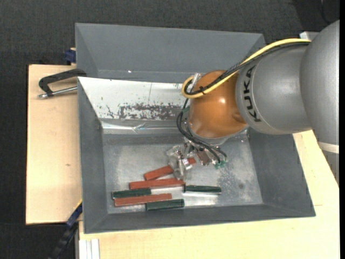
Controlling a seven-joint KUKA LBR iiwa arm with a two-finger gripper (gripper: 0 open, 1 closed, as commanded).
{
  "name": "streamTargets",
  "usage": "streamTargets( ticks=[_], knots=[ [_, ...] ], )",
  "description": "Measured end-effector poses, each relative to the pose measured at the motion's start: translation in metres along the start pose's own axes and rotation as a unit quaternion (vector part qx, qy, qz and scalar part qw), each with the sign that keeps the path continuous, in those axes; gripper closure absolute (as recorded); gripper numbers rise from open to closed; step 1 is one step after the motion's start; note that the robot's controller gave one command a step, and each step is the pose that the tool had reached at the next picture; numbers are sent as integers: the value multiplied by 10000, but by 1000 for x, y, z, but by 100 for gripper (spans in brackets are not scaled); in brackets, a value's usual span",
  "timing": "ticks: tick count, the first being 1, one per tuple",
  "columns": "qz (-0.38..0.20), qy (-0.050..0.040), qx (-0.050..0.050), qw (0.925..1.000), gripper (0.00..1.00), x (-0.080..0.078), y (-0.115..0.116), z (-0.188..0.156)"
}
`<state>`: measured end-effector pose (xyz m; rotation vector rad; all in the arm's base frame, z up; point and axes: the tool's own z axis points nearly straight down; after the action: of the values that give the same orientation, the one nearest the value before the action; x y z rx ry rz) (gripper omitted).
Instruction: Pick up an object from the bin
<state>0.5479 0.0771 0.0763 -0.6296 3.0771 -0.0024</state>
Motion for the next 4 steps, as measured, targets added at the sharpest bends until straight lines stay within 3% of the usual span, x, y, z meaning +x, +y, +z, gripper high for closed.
streamTargets(
  ticks=[1, 2, 3, 4],
  knots=[
    [3, -16, -12, 10000, 0, 1, 2, 5],
    [7, -18, -13, 10000, 100, 1, 1, 5],
    [6, -18, -12, 10000, 100, 1, 1, 5],
    [-178, -27, -7, 9998, 100, 8, -7, -114]
  ],
)
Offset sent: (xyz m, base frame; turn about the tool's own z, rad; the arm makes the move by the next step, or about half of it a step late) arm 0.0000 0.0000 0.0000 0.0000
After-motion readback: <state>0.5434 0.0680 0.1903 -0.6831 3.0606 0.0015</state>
